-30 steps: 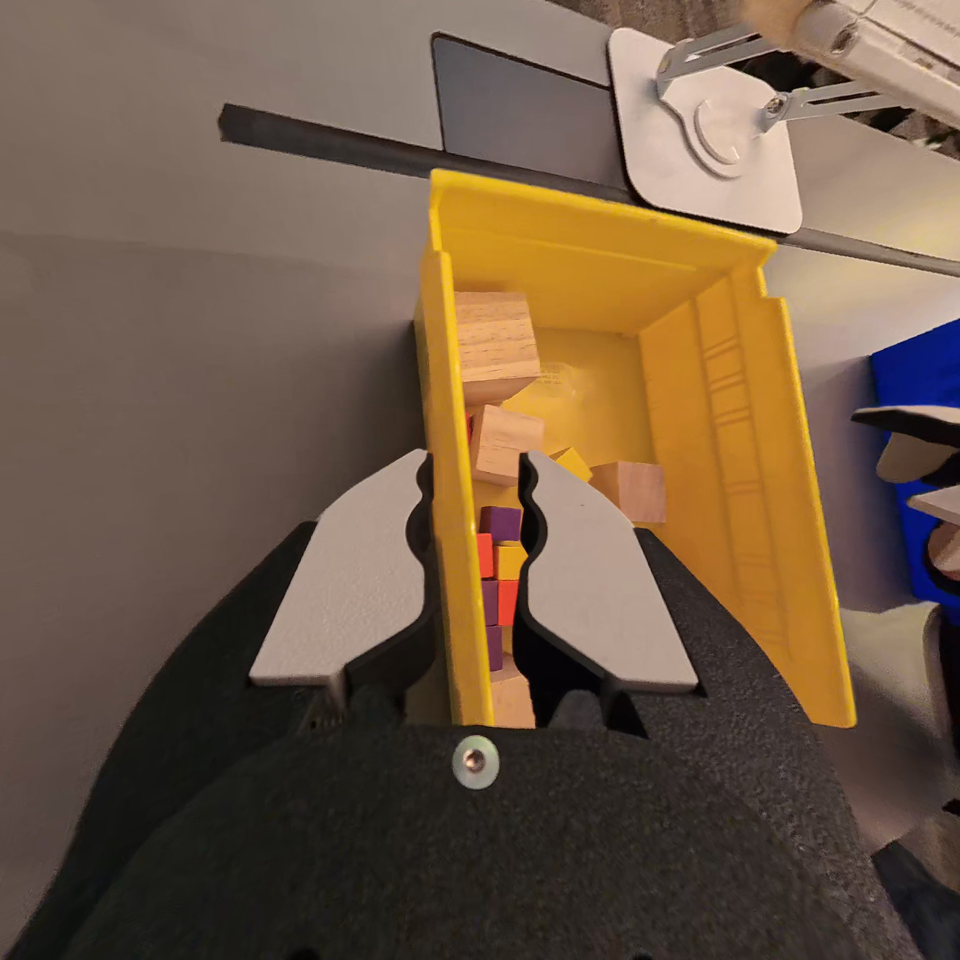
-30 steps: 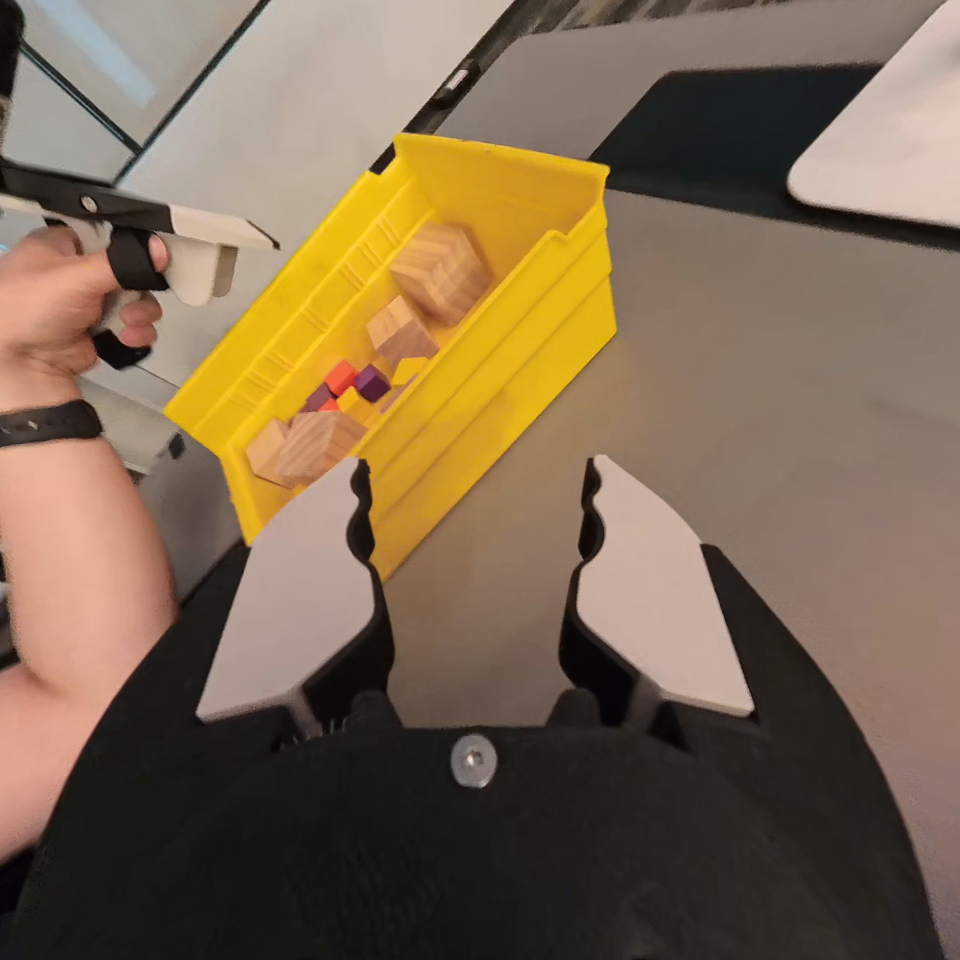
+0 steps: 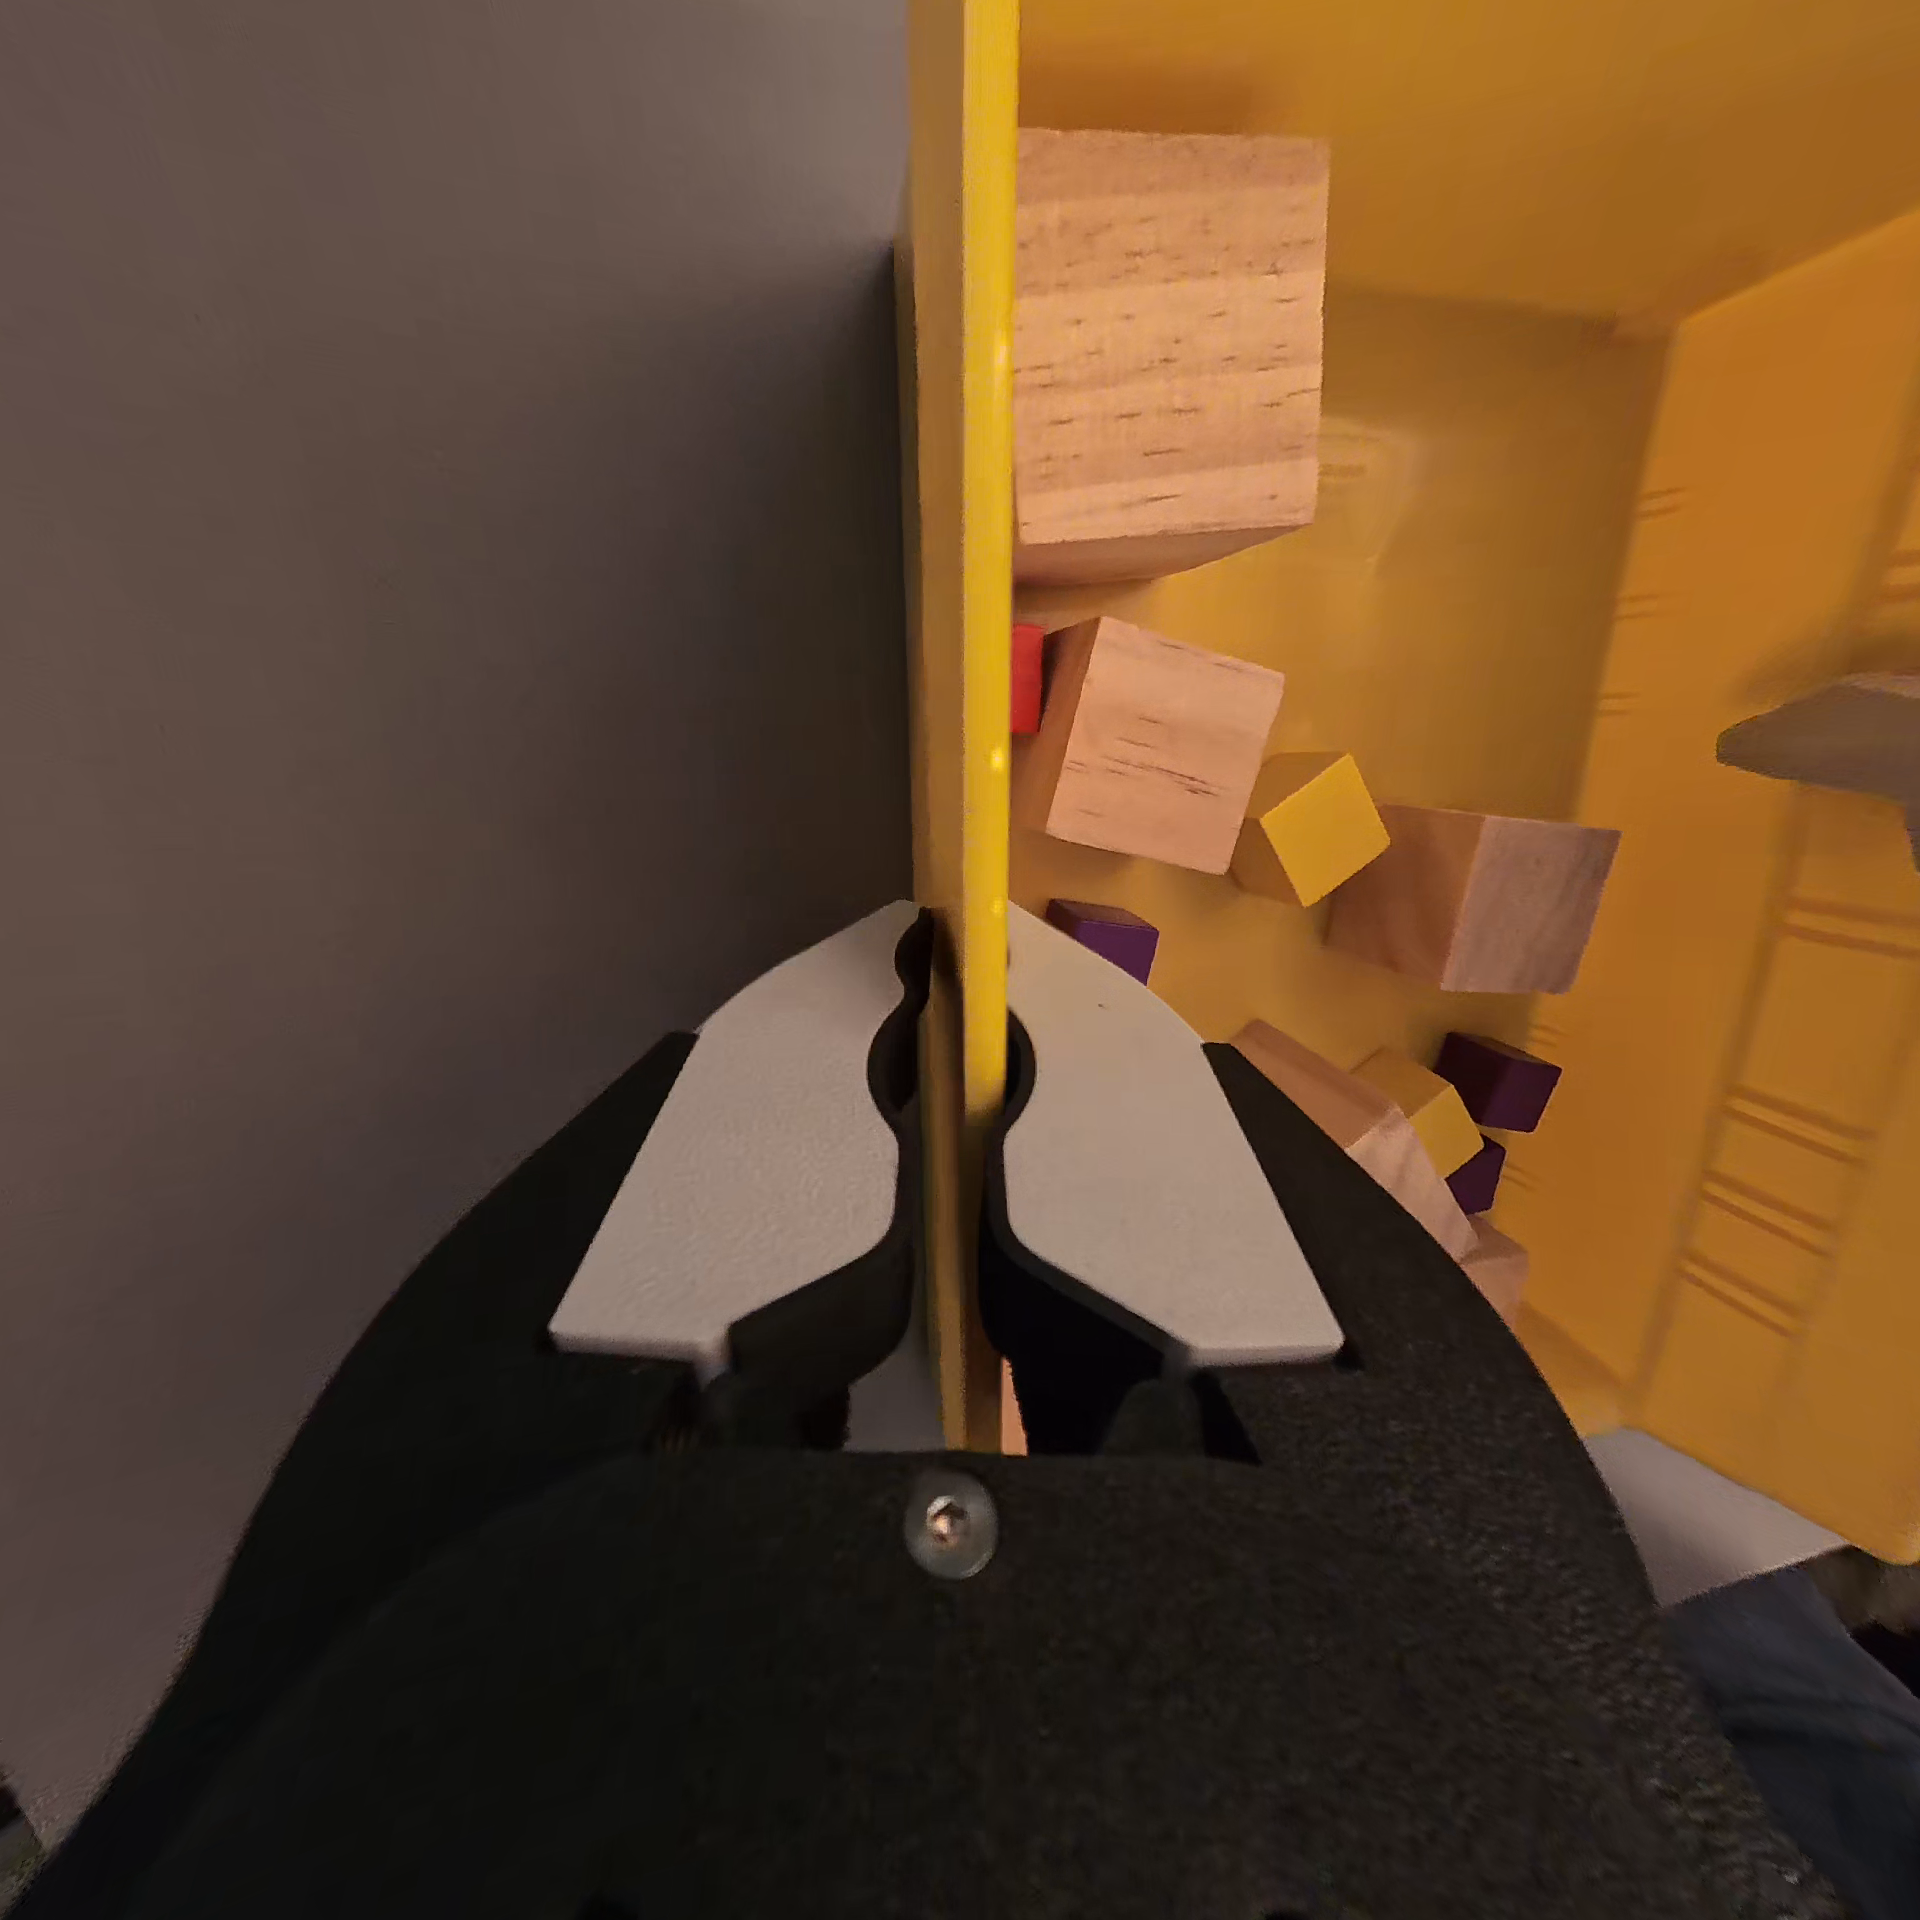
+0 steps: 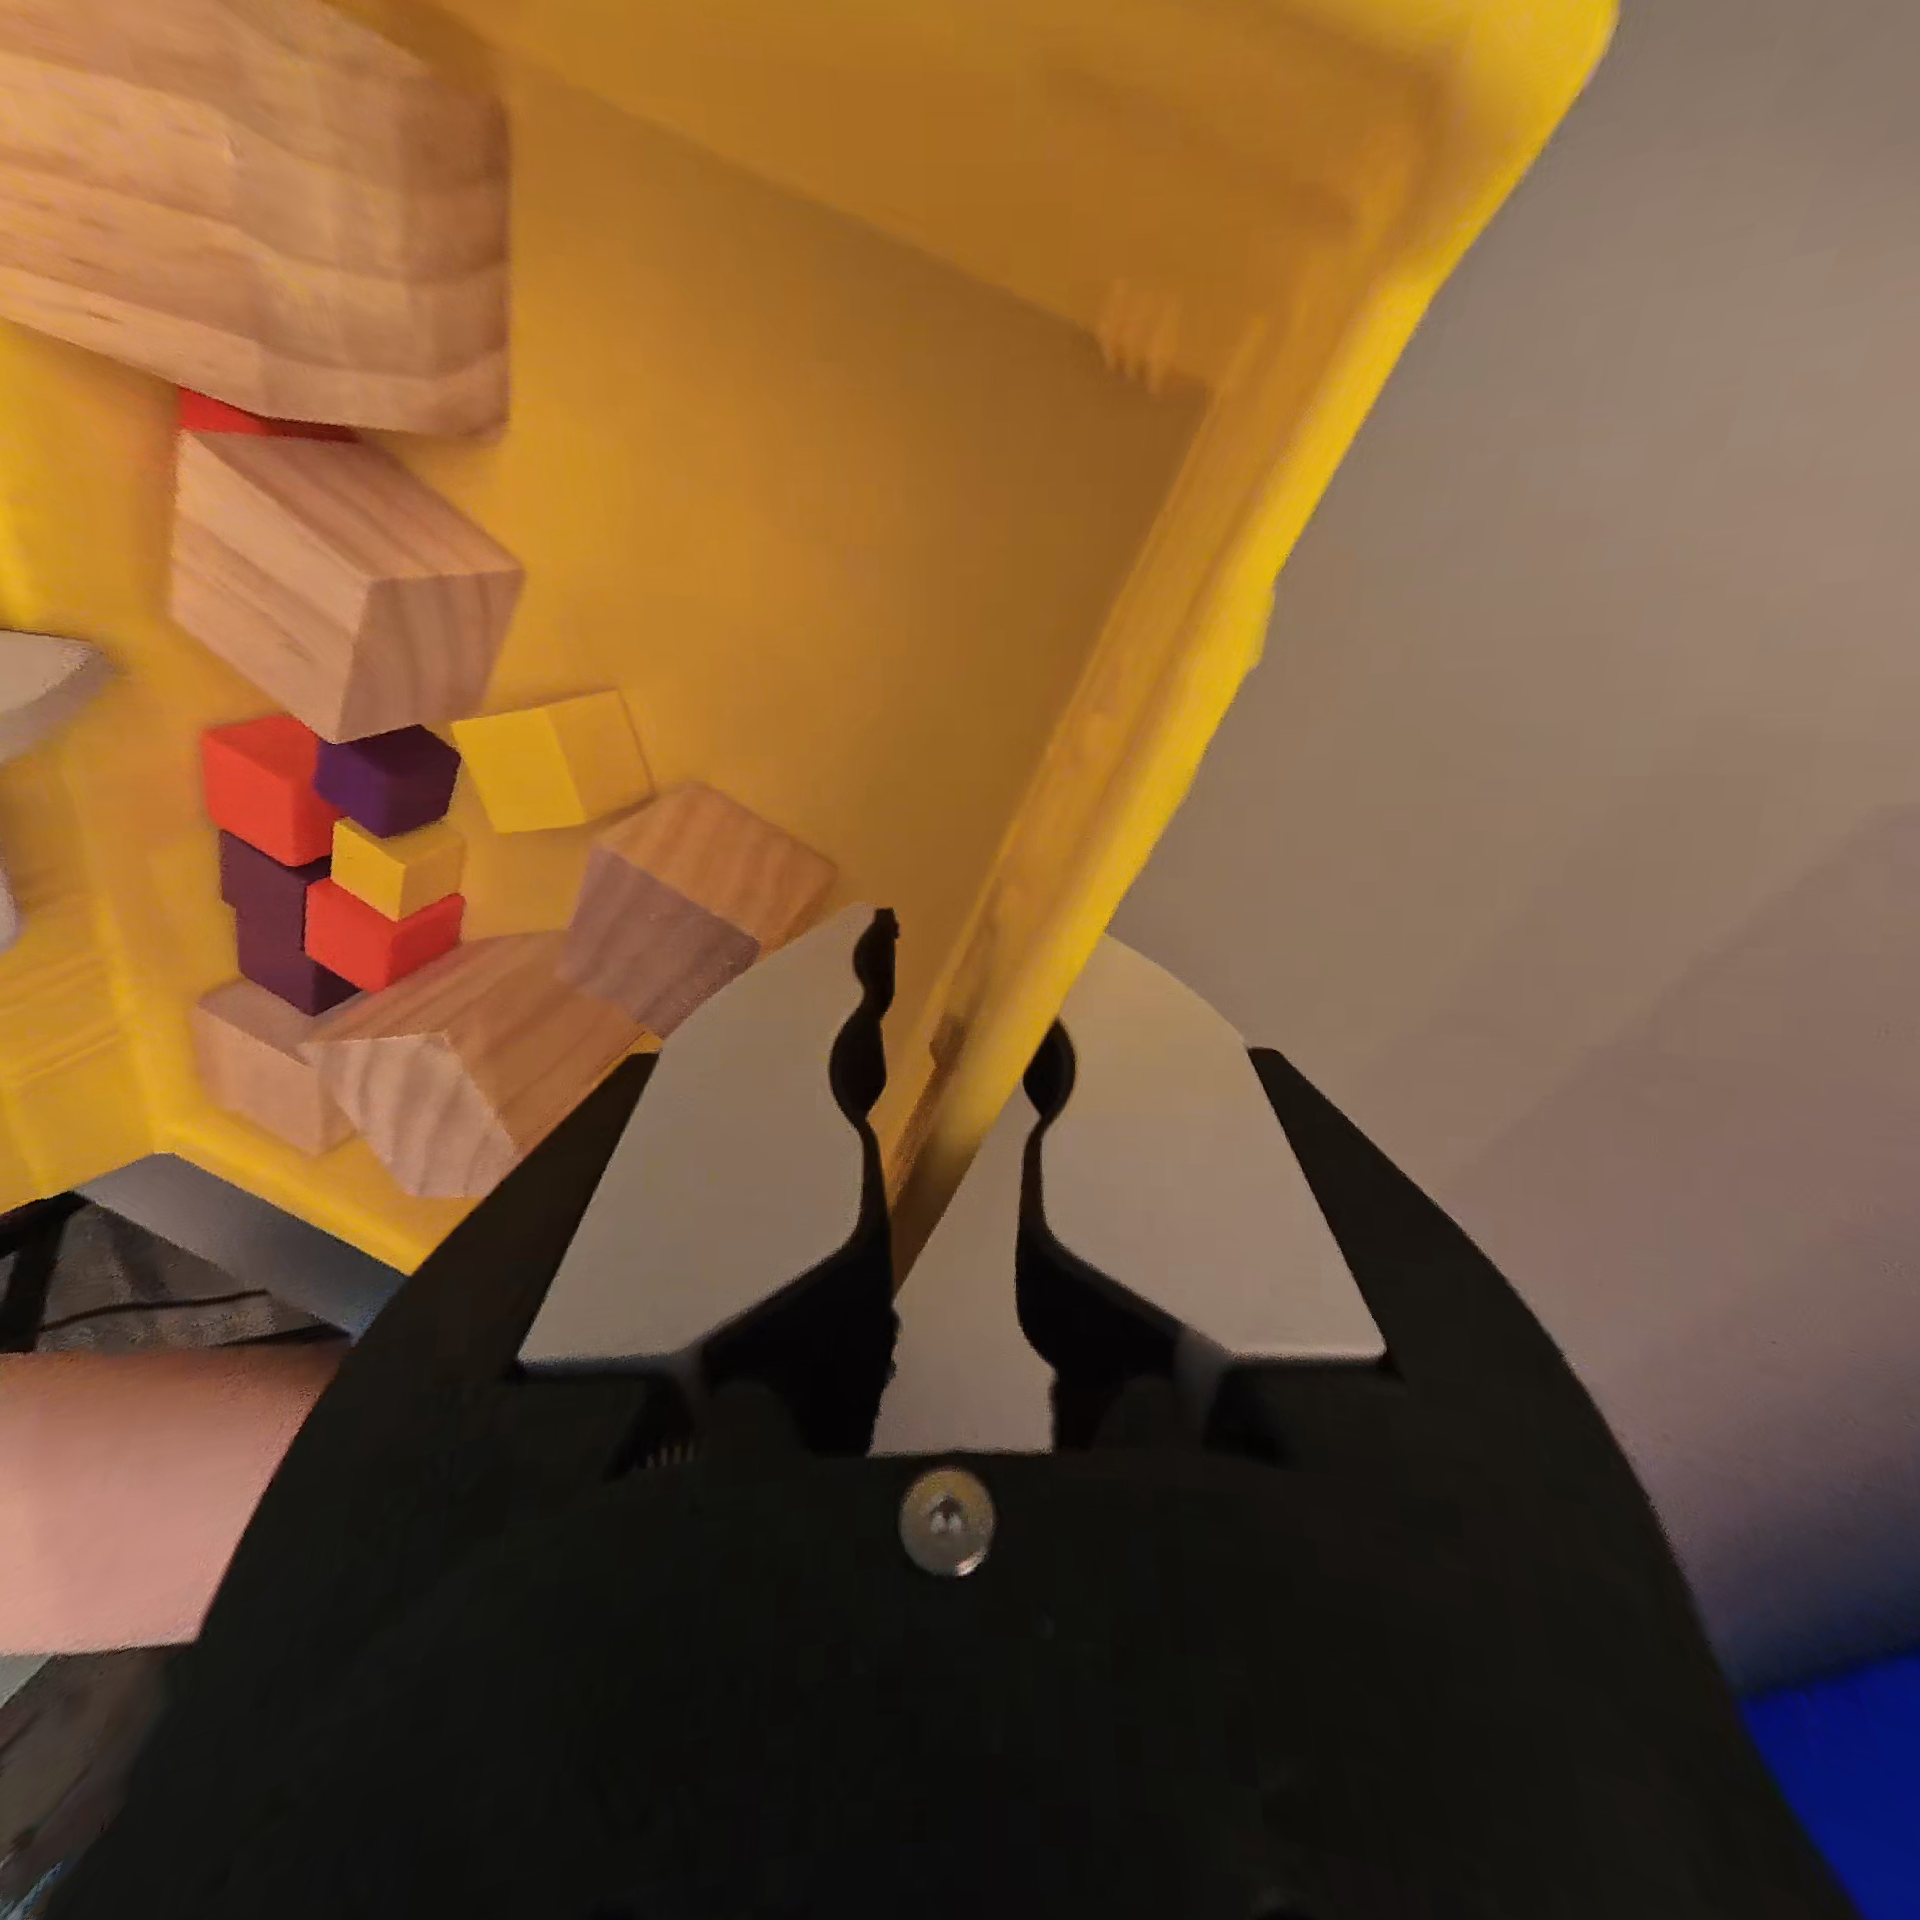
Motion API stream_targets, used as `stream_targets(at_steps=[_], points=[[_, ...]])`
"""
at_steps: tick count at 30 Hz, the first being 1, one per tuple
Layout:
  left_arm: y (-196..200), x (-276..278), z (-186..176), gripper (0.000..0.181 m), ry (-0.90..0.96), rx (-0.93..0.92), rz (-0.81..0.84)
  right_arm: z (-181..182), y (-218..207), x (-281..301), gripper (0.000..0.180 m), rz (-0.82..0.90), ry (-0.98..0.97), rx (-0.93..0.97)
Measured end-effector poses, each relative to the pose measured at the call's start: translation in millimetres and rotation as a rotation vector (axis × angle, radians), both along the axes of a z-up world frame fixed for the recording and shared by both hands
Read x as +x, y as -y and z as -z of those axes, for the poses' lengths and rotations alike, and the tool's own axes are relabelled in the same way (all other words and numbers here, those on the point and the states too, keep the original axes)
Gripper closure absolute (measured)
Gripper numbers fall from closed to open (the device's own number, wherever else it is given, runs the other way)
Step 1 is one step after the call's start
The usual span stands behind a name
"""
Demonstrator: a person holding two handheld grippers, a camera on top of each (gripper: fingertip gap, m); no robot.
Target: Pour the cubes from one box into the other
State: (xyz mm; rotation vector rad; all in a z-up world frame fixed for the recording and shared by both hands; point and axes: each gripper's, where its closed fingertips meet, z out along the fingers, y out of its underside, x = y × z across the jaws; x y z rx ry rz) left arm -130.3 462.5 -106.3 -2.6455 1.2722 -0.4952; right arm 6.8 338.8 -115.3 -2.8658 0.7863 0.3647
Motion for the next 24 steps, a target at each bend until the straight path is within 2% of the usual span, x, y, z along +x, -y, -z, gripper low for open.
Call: stream_targets(at_steps=[5, 10, 20, 24], points=[[3.8, -1.8, 0.7, 0.175, -0.024, -0.008, 0.0, 6.7, 9.1, -1.4, 0.165, -0.034, 0.039, -0.132], [23.2, 3.6, 1.7, 0.174, -0.121, -0.002, 0.083, 5.5, 20.8, 11.8, 0.172, -0.026, 0.019, -0.21], [67.3, 60.7, 3.2, 0.173, -0.242, 0.131, 0.221, 7.2, 64.6, 72.8, 0.173, 0.029, 0.054, -0.198], [82.0, 79.2, 3.5, 0.173, -0.217, 0.127, 0.251, 7.0, 83.1, 87.2, 0.174, 0.059, 0.027, -0.202]])
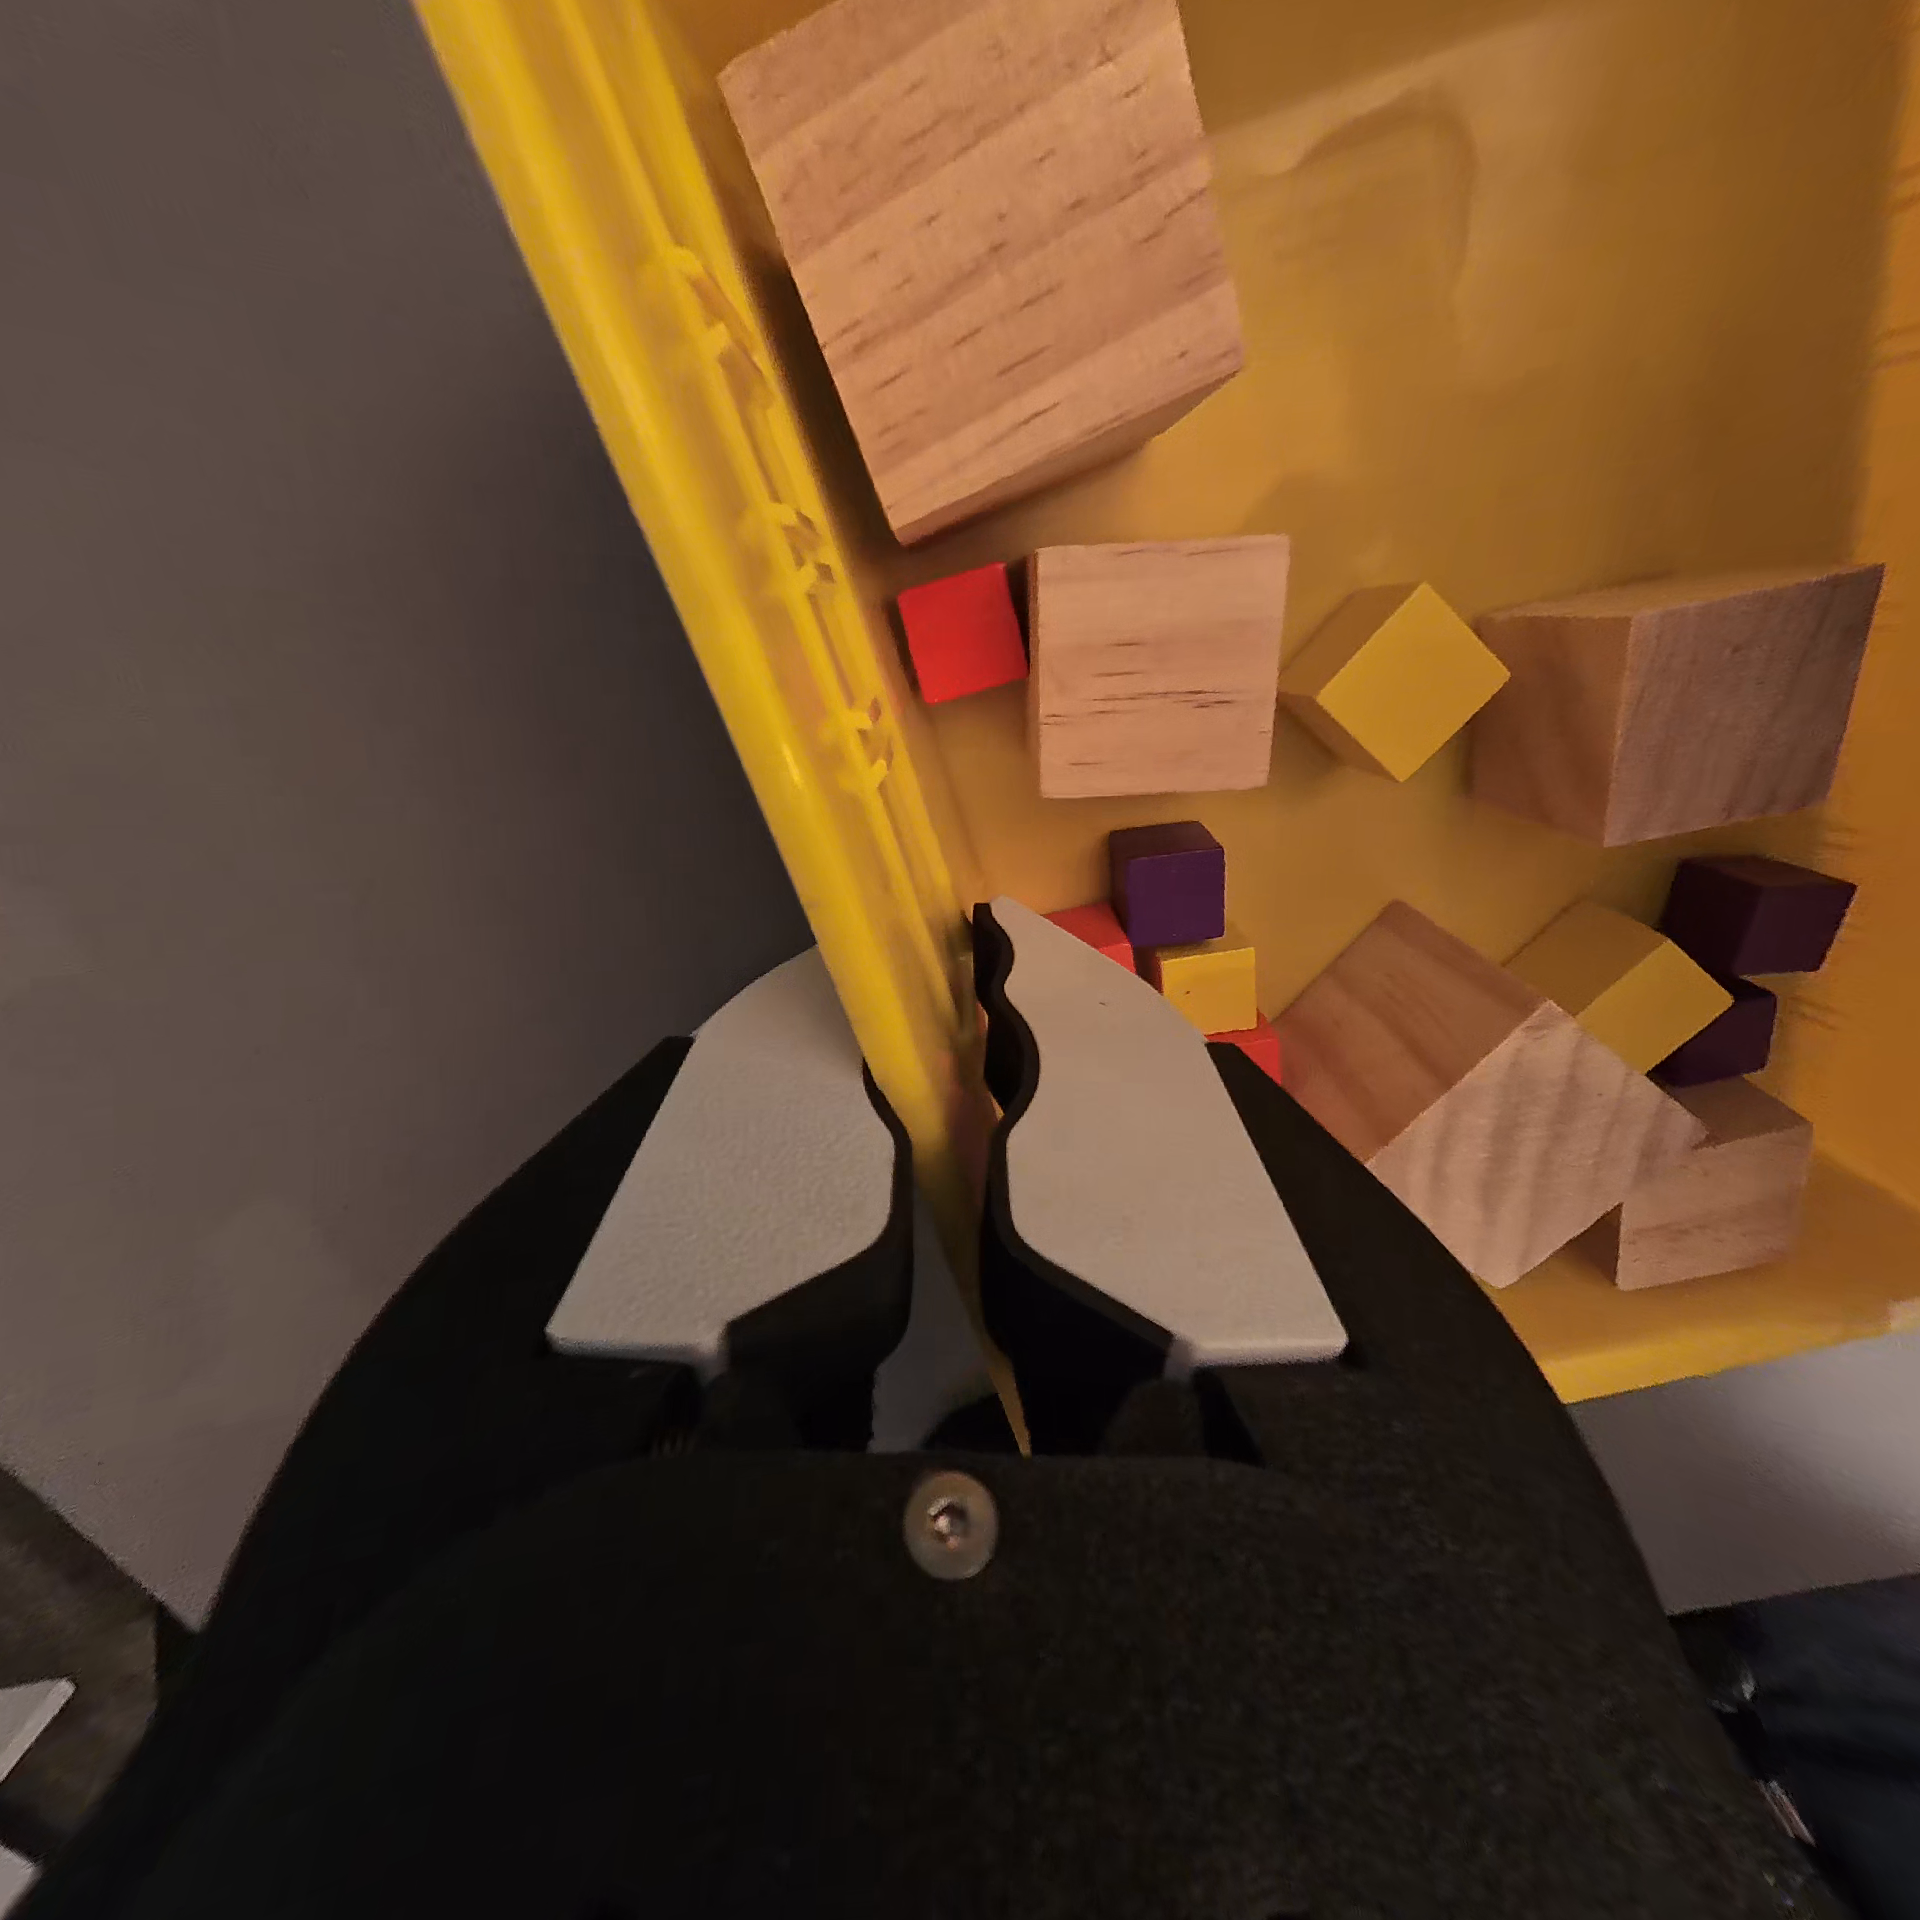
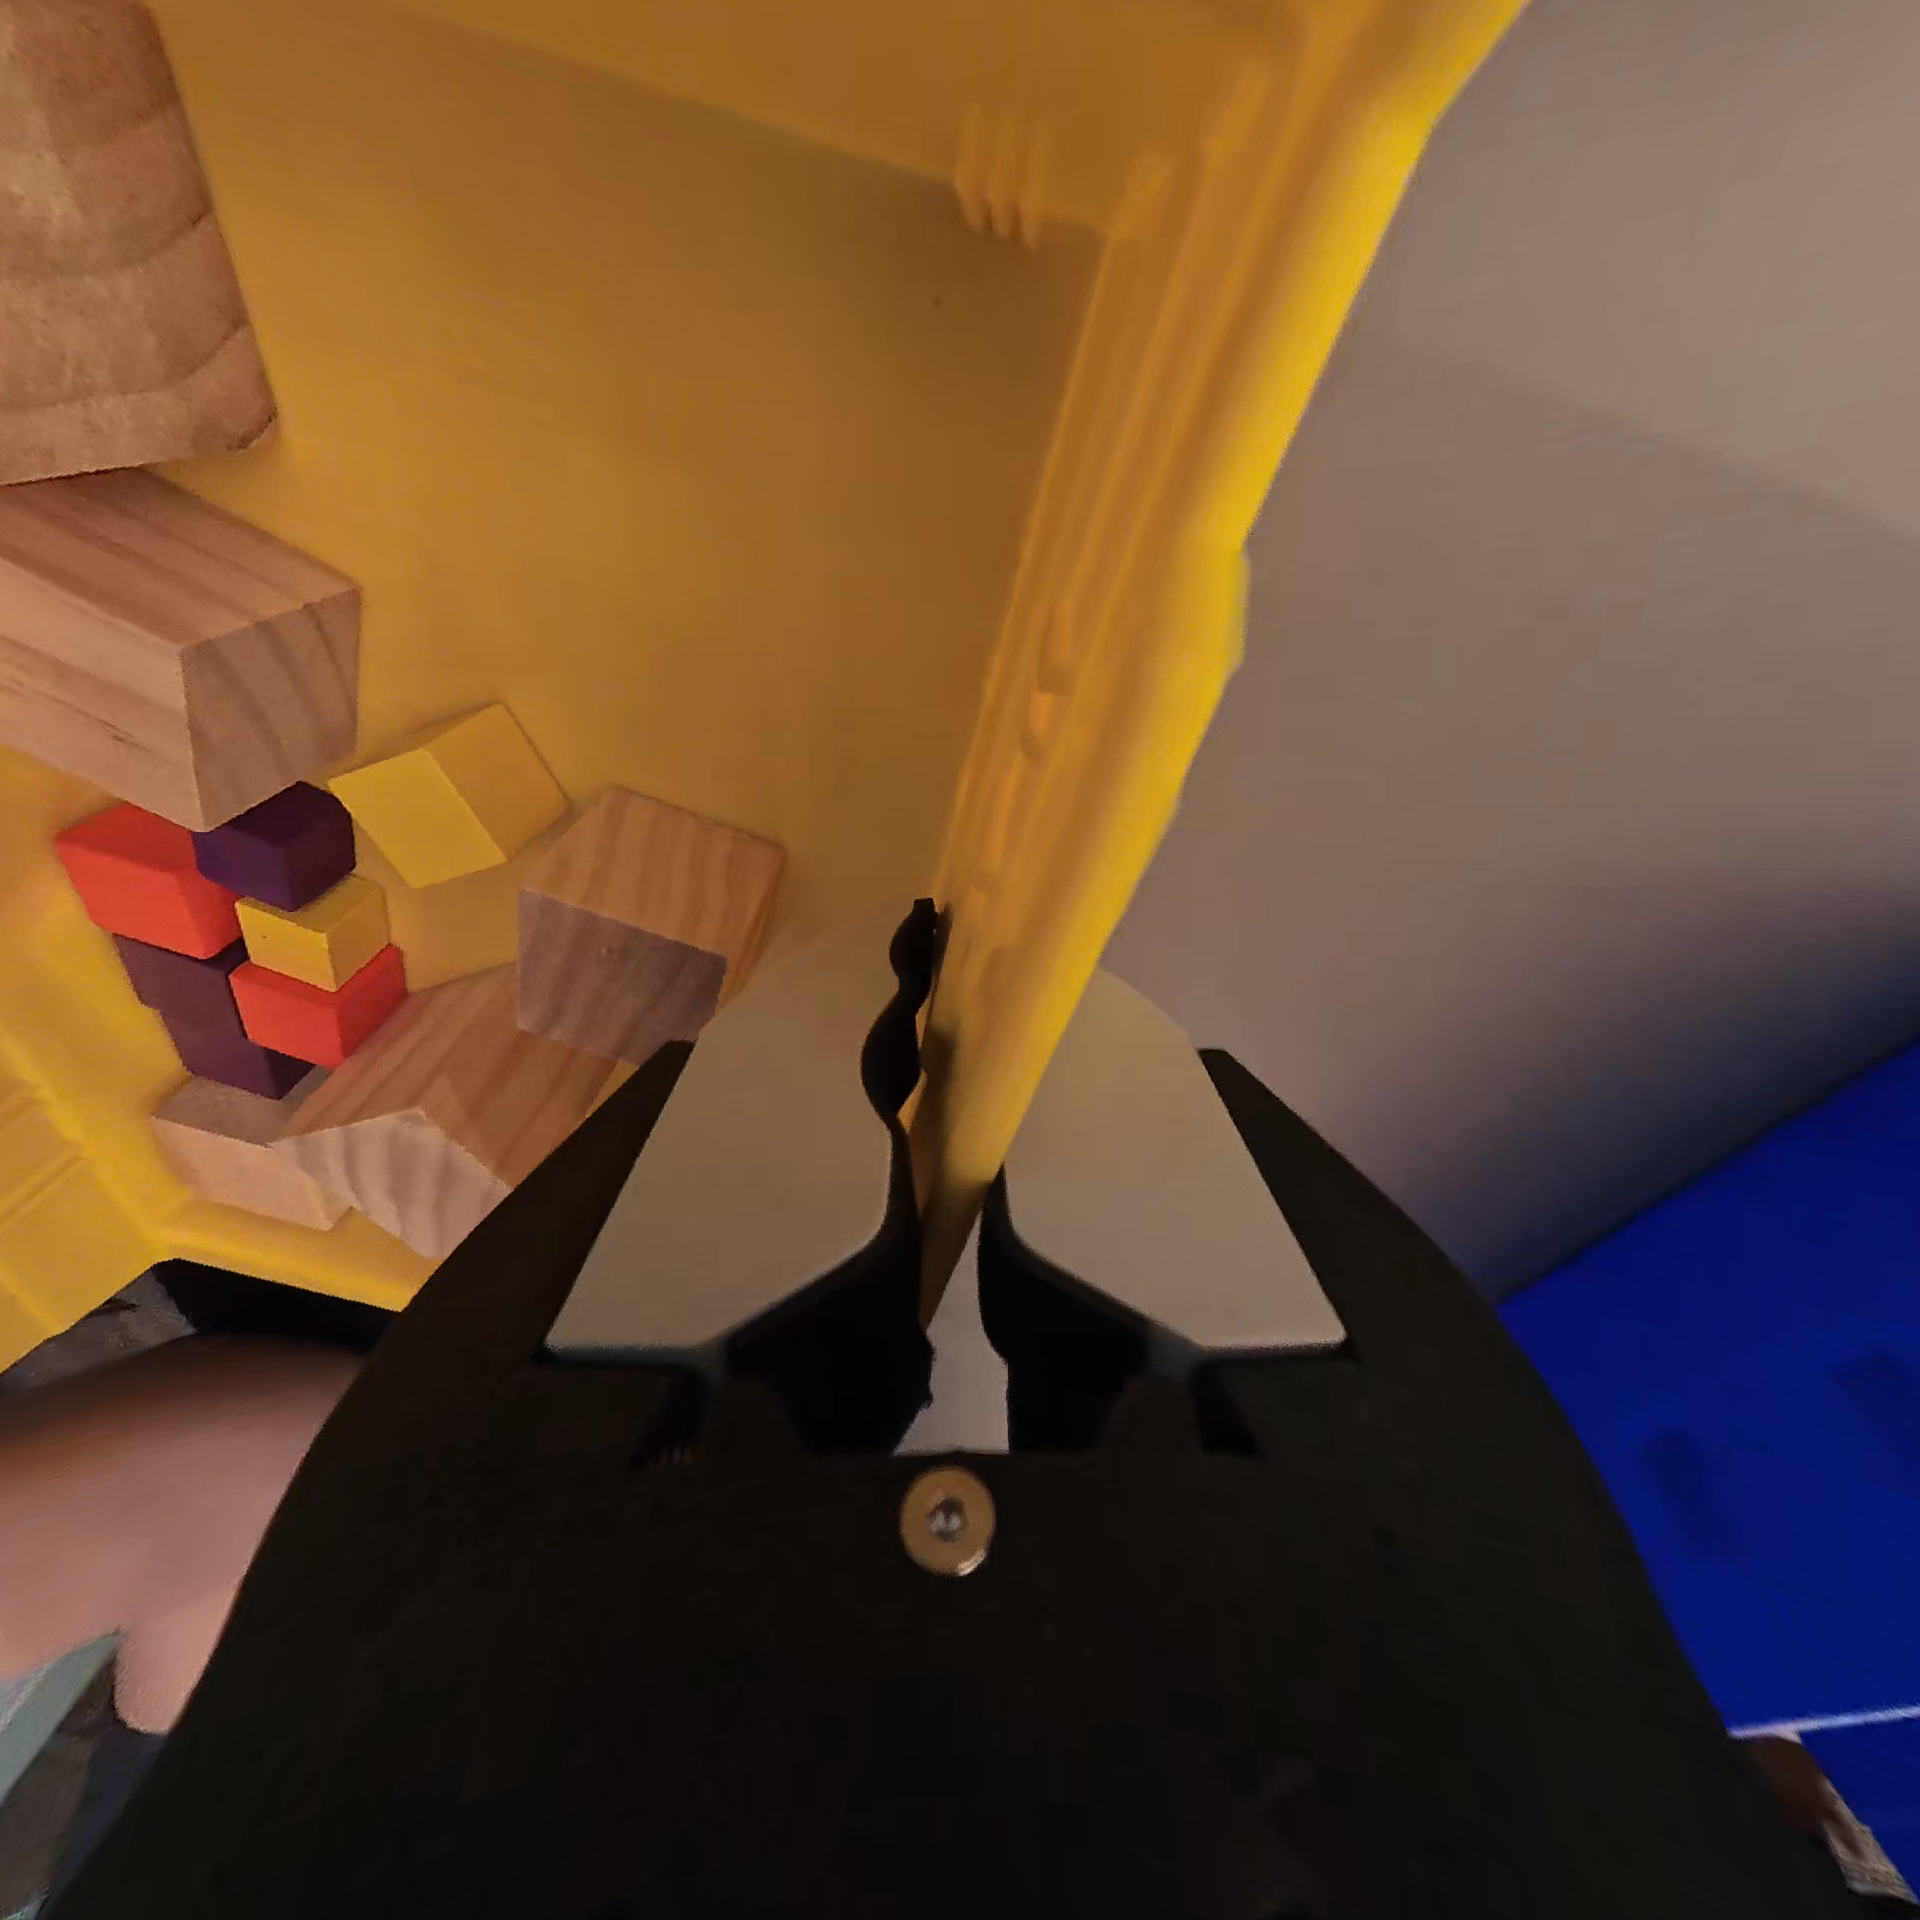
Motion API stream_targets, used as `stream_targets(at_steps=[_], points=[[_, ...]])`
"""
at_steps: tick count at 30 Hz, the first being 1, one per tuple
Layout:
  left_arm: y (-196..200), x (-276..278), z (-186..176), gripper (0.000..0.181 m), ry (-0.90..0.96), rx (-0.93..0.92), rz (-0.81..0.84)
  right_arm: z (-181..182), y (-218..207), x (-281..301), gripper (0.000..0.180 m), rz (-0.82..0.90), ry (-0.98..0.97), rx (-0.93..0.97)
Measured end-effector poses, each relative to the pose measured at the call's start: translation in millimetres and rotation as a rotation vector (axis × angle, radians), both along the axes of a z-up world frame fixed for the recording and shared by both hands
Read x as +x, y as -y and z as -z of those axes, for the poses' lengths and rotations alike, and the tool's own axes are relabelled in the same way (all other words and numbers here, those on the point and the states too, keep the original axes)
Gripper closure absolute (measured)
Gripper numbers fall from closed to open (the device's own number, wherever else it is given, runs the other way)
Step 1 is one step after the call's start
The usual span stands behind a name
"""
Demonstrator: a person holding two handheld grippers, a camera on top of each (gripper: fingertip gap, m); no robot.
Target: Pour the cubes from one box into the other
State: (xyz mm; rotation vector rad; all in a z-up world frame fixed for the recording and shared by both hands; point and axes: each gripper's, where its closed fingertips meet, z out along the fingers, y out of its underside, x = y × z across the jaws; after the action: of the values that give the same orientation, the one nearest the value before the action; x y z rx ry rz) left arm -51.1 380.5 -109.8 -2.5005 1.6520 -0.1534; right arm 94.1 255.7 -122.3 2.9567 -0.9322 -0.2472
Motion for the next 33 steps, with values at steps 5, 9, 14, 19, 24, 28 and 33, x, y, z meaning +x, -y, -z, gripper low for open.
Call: stream_targets(at_steps=[5, 9, 14, 19, 24, 28, 33], points=[[14.8, 25.2, 0.1, 0.173, 0.027, 0.02, 0.05, -1.0, 23.1, 16.1, 0.174, 0.039, -0.037, 0.008], [35.1, 35.3, -1.3, 0.173, -0.066, -0.035, 0.081, -5.8, 41.8, 27.9, 0.174, 0.057, -0.059, -0.012], [58.6, 59.9, -24.6, 0.174, -0.058, -0.07, 0.114, -30.6, 69.8, 48.1, 0.174, 0.067, -0.078, 0.006], [77.7, 94.1, -89.6, 0.173, -0.104, 0.053, 0.158, -78.6, 92.6, 75.6, 0.174, 0.104, -0.074, 0.083], [116.0, 148.8, -165.5, 0.173, -0.066, 0.147, 0.218, -144.1, 134.7, 121.5, 0.174, 0.172, -0.052, 0.199], [164.2, 208.1, -193.9, 0.173, 0.02, 0.153, 0.304, -183.2, 193.5, 167.7, 0.174, 0.255, 0.047, 0.208], [228.9, 274.2, -189.2, 0.174, 0.153, 0.078, 0.412, -203.5, 270.7, 217.8, 0.175, 0.352, 0.198, 0.183]])
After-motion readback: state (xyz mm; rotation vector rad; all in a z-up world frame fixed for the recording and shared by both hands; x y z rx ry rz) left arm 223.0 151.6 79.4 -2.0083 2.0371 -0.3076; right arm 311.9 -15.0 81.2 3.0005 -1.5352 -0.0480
